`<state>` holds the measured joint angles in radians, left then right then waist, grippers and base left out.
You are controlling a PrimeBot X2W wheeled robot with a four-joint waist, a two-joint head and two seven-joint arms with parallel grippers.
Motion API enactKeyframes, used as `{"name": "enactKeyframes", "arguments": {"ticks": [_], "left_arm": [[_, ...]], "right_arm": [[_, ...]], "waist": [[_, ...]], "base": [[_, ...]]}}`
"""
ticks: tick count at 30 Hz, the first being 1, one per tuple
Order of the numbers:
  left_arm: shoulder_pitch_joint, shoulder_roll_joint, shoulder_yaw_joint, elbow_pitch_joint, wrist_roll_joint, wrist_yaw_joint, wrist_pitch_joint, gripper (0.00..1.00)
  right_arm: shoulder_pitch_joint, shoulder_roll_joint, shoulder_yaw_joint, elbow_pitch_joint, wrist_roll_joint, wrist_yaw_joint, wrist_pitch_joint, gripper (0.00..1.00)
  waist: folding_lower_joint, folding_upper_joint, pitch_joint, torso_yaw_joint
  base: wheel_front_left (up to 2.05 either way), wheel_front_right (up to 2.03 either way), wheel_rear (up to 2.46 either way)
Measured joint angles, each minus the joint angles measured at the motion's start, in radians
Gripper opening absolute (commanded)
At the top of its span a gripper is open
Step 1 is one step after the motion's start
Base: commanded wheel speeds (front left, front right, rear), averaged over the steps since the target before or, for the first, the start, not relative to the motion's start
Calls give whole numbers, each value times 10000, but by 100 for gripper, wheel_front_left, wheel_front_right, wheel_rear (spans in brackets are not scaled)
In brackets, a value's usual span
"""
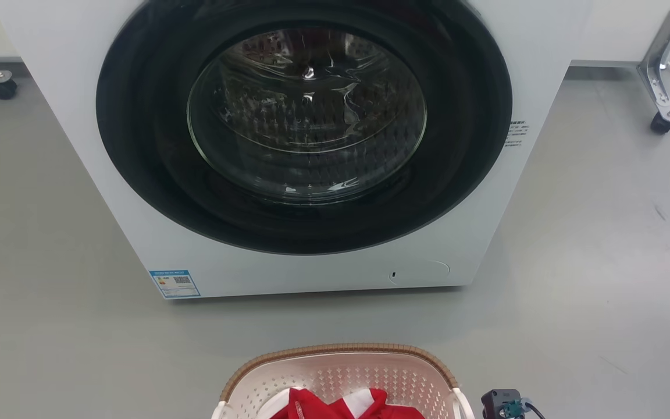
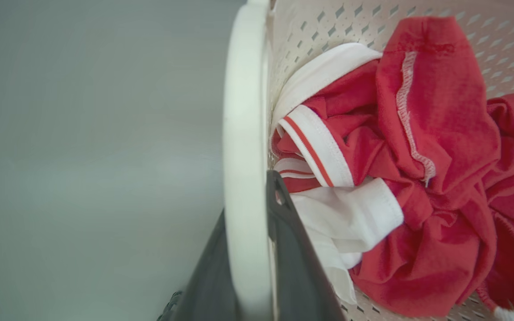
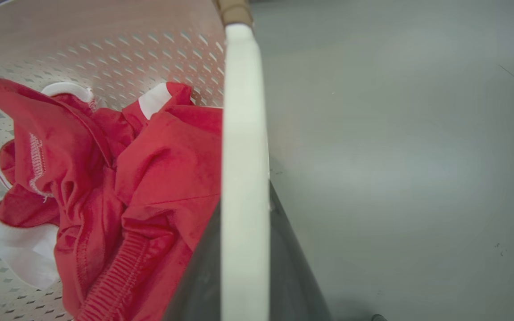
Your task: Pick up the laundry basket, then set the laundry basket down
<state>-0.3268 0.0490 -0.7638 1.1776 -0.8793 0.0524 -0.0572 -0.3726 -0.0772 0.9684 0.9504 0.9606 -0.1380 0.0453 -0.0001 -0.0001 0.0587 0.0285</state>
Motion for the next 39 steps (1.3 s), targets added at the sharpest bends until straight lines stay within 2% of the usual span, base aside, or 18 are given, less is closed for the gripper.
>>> {"name": "enactKeyframes", "arguments": {"ticks": [39], "left_arm": [[104,35,-288,136,-410,2,174,0]], "right_arm": [[-68,-10,1026,236,1252,-44,-17,0]], "waist": [[1,1,-268,38]], "base": [[0,0,0]]}}
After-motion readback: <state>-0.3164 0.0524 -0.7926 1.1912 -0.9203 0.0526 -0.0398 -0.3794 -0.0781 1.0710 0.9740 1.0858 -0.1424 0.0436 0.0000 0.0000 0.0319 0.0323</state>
